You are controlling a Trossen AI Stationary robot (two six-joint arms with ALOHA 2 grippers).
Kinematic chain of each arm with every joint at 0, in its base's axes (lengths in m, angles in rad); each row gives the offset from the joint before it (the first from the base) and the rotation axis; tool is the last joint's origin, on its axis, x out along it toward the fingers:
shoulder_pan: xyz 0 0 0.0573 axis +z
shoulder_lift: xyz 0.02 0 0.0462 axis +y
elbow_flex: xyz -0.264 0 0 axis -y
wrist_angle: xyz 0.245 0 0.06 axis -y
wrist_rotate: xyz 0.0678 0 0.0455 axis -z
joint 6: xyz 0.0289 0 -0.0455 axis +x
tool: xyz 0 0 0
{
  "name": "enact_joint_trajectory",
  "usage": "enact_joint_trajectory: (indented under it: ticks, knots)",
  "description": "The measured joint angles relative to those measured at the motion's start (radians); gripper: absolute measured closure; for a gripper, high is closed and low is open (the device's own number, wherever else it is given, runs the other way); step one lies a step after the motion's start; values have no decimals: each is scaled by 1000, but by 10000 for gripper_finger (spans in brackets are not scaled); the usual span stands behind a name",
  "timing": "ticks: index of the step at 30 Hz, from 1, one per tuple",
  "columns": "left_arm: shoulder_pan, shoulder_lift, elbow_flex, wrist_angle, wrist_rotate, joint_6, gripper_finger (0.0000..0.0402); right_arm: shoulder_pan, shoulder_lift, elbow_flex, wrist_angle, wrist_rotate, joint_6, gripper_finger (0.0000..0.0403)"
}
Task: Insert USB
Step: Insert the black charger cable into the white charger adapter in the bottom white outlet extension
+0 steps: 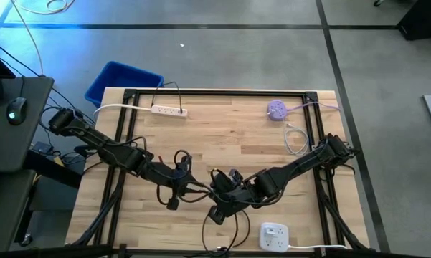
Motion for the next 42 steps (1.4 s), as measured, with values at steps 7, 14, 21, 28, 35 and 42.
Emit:
enact_joint_trajectory:
  ticks: [7, 14, 21, 28, 35, 42]
  knots:
    - [0, 0, 0, -11, -20, 0, 321, 0, 0, 0, 6, 0, 3, 403]
    - [0, 0, 0, -19, -14, 0, 321, -5, 0, 0, 48, 4, 6, 403]
    - [0, 1, 0, -23, -47, 0, 323, -14, 0, 0, 55, -3, 2, 403]
    - [-9, 1, 0, -20, -41, -7, 389, -14, 0, 0, 51, -11, 21, 403]
    - [-18, 1, 0, -19, -35, -98, 400, 3, 0, 0, 48, 61, -43, 403]
    - [-25, -3, 0, 27, -34, -167, 401, 34, 0, 0, 69, 172, -159, 361]
